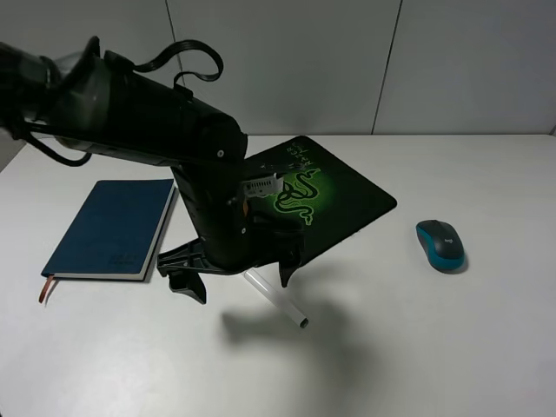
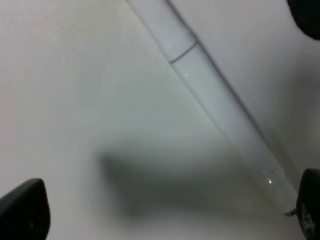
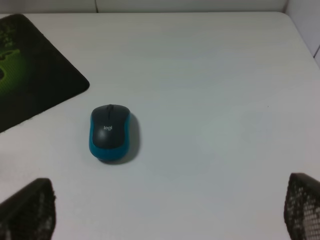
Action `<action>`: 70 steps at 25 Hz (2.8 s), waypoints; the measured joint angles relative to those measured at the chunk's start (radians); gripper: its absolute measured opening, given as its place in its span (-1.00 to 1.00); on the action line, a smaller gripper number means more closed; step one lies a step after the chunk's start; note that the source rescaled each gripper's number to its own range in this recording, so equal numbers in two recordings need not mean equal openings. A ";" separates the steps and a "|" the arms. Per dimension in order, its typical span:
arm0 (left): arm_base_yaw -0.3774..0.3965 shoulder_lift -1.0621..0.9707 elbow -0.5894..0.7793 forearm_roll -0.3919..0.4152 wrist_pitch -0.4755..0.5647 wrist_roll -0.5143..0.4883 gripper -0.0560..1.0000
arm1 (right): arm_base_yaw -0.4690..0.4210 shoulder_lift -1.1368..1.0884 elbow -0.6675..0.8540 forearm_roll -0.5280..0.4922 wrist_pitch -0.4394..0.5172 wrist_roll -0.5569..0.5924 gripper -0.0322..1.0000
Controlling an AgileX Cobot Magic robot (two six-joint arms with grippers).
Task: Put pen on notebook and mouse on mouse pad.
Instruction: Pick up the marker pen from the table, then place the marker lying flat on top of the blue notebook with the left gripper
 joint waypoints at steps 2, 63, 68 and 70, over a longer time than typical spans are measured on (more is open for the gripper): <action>0.000 0.015 -0.006 0.000 0.000 -0.005 0.97 | 0.000 0.000 0.000 0.000 0.000 0.000 1.00; 0.000 0.134 -0.046 -0.050 -0.077 -0.080 -0.89 | 0.000 0.000 0.000 0.000 0.000 0.000 1.00; 0.000 0.072 -0.046 0.006 -0.013 -0.080 -0.89 | 0.000 0.000 0.000 0.000 0.000 0.000 1.00; 0.000 0.033 -0.046 0.049 0.027 -0.080 -0.89 | 0.000 0.000 0.000 0.000 0.000 0.000 1.00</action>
